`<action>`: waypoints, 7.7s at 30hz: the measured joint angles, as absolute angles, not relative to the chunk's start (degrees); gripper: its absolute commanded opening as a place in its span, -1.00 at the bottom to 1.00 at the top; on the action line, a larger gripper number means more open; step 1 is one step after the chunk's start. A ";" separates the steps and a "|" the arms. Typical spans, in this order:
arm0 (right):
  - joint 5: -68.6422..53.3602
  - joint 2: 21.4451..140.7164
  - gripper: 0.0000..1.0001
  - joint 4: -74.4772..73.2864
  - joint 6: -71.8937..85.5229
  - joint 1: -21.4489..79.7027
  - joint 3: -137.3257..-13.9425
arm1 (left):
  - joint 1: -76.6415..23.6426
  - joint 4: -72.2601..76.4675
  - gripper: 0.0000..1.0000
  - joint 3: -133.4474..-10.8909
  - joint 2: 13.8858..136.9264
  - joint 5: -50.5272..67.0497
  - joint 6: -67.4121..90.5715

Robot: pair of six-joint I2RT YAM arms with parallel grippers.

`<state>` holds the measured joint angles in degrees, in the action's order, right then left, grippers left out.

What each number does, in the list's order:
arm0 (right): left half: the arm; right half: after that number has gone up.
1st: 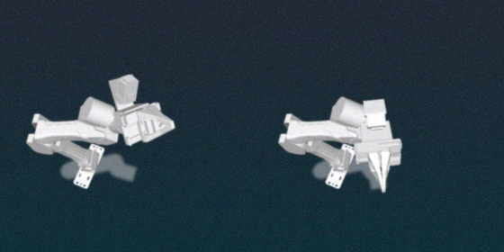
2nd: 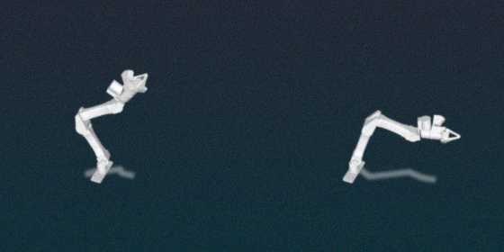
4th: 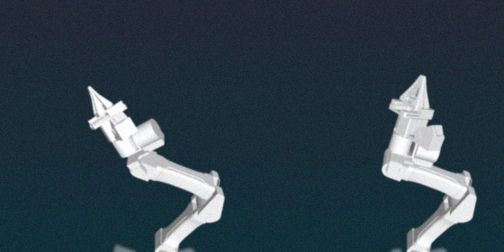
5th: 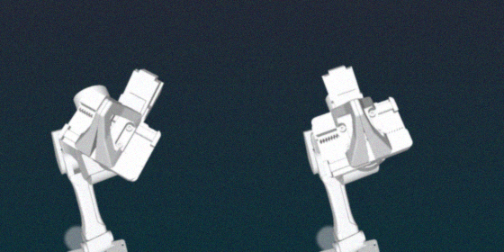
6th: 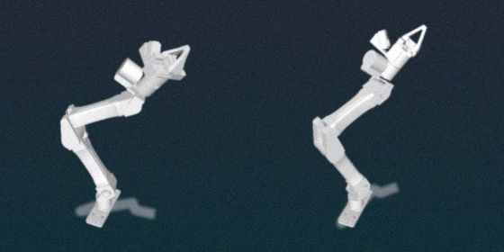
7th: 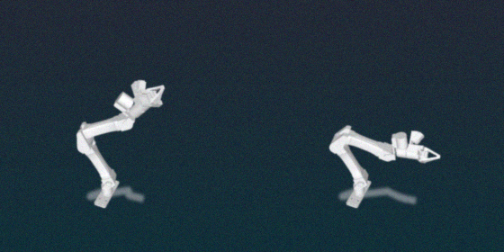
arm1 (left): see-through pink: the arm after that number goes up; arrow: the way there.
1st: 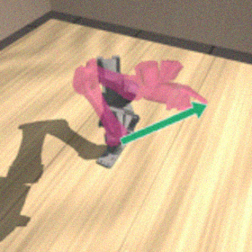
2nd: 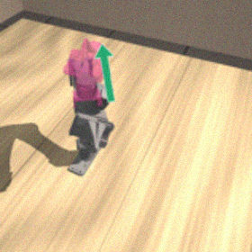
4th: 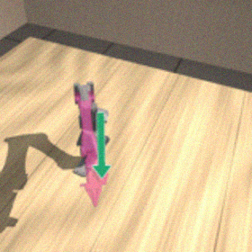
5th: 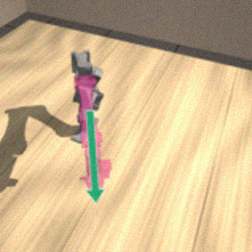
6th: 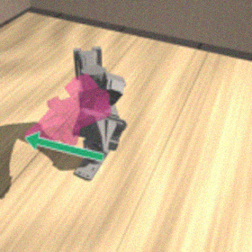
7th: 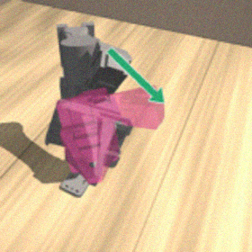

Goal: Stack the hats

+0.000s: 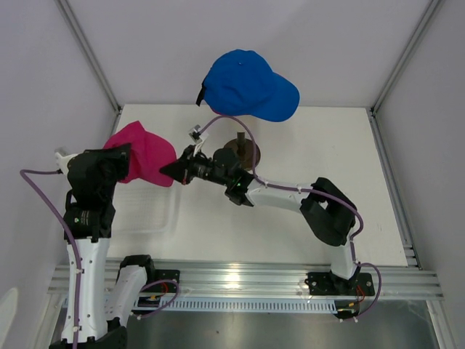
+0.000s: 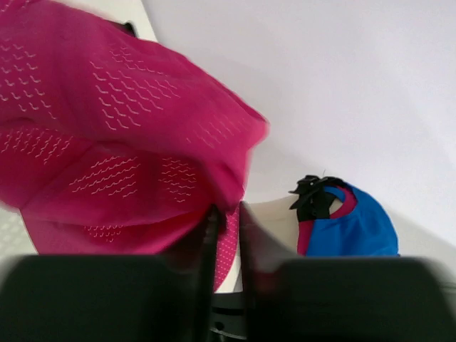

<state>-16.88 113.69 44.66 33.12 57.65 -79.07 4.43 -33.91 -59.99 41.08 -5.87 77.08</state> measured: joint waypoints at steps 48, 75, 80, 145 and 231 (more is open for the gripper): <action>-12.36 117.56 -1.00 -38.06 39.03 43.53 -145.01 | 5.02 -13.06 0.99 -62.48 35.31 -25.26 5.06; -30.94 114.52 -1.00 -17.96 54.92 26.20 -144.22 | 5.02 -10.94 0.99 -59.72 42.09 -21.32 8.60; -32.36 113.45 -1.00 -16.34 59.13 24.21 -142.91 | 5.02 -10.96 0.99 -59.72 43.07 -20.71 9.10; -54.81 102.91 0.31 -29.30 47.57 3.95 -114.52 | 5.02 -10.79 0.99 -59.66 49.93 -12.86 15.40; -70.04 111.13 -1.00 -11.99 61.47 2.74 -124.03 | 5.02 -10.35 0.96 -59.68 52.27 -10.13 15.51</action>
